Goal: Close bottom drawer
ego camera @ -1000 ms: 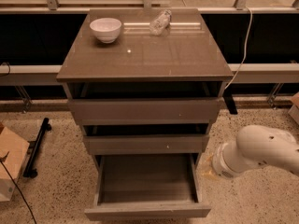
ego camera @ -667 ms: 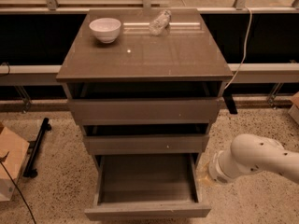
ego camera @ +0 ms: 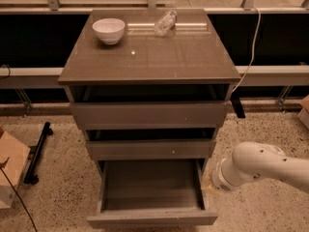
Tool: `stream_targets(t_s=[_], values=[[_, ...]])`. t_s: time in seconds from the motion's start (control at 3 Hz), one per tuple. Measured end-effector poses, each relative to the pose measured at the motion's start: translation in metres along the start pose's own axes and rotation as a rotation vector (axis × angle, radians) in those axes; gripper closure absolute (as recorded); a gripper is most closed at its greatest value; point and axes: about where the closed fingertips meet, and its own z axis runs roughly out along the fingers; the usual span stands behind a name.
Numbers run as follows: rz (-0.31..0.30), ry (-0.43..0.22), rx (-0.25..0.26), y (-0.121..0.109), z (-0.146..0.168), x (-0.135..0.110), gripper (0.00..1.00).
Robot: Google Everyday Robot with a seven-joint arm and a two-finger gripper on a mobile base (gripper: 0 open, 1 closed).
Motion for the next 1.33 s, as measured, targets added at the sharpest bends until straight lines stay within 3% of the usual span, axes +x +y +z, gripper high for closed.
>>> stream_targets(t_s=[0.33, 0.67, 1.0, 1.33], values=[[0.023, -0.029, 0.000, -0.007, 0.034, 0.010, 1.00], [0.094, -0.094, -0.071, -0.006, 0.098, 0.029, 1.00], [0.099, -0.086, -0.094, 0.005, 0.106, 0.032, 1.00], [0.116, -0.048, -0.088, 0.000, 0.129, 0.039, 1.00]])
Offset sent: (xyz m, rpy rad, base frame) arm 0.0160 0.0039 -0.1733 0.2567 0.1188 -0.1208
